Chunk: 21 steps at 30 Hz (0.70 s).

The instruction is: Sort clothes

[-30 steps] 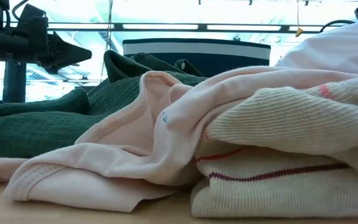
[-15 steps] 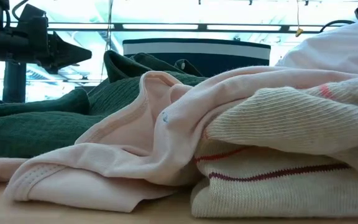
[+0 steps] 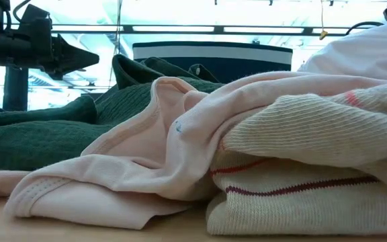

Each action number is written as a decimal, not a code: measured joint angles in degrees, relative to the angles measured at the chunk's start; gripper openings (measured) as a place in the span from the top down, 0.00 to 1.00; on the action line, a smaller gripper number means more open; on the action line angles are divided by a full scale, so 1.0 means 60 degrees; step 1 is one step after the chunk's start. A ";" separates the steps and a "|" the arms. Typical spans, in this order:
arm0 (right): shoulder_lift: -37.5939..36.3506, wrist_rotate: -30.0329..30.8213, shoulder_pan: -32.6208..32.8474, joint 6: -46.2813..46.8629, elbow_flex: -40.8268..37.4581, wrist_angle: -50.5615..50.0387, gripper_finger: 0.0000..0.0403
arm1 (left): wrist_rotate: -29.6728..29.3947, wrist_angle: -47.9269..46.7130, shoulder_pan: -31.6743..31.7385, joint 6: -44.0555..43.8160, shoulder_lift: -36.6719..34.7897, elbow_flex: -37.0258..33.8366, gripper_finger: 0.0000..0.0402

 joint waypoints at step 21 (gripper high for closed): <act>0.0001 0.0000 0.0002 0.0000 -0.0002 0.0001 0.46 | 0.0002 -0.0124 -0.0004 -0.0955 0.0002 0.0128 0.79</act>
